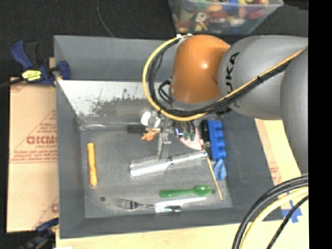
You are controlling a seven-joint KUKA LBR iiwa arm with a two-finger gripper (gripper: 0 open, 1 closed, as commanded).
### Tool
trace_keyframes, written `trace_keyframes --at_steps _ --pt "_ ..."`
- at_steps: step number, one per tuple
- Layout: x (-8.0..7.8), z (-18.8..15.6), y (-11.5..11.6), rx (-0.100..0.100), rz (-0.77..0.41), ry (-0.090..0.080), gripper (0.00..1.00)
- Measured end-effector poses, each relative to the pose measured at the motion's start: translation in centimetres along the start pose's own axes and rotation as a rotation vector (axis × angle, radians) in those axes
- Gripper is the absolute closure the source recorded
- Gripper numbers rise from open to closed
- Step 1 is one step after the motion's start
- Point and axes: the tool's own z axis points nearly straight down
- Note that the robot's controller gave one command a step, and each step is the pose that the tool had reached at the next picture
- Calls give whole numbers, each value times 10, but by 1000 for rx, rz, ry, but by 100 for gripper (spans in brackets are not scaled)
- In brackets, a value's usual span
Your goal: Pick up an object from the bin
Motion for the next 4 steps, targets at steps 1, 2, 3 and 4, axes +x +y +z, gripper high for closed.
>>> trace_keyframes --at_steps 1,2,3,4 --pt "-1 -5 0 -1 3 -7 0" --pt "30 19 -16 1 -246 -5 0" --pt "35 41 -16 0 -265 -10 0" --pt "41 58 -8 2 -362 -12 0"
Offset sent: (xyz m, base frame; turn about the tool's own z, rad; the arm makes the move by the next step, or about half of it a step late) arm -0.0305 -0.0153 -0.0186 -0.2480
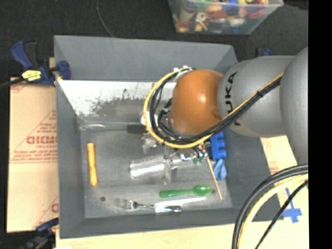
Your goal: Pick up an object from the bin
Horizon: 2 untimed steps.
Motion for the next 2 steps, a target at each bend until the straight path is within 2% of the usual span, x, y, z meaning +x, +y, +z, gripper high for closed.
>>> trace_keyframes --at_steps 1,2 --pt "-3 48 5 -1 0 -4 0" --pt "-1 47 4 -2 65 -7 100"
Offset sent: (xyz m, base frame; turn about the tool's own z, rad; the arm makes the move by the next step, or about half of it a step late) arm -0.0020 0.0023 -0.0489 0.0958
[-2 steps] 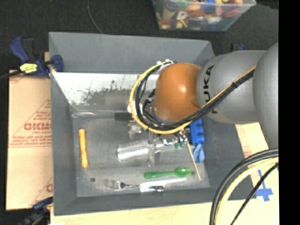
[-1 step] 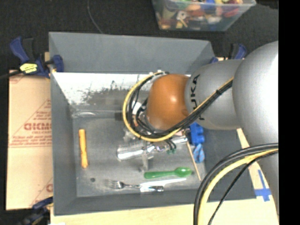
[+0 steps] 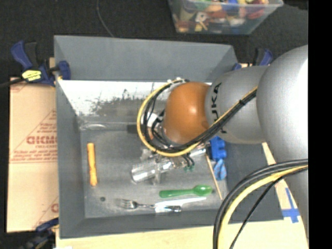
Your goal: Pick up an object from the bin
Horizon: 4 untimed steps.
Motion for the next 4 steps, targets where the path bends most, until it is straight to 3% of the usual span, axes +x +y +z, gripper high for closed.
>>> trace_keyframes --at_steps 1,4 --pt "1 0 -1 0 18 0 100" --pt "0 -77 -2 2 19 -1 100"
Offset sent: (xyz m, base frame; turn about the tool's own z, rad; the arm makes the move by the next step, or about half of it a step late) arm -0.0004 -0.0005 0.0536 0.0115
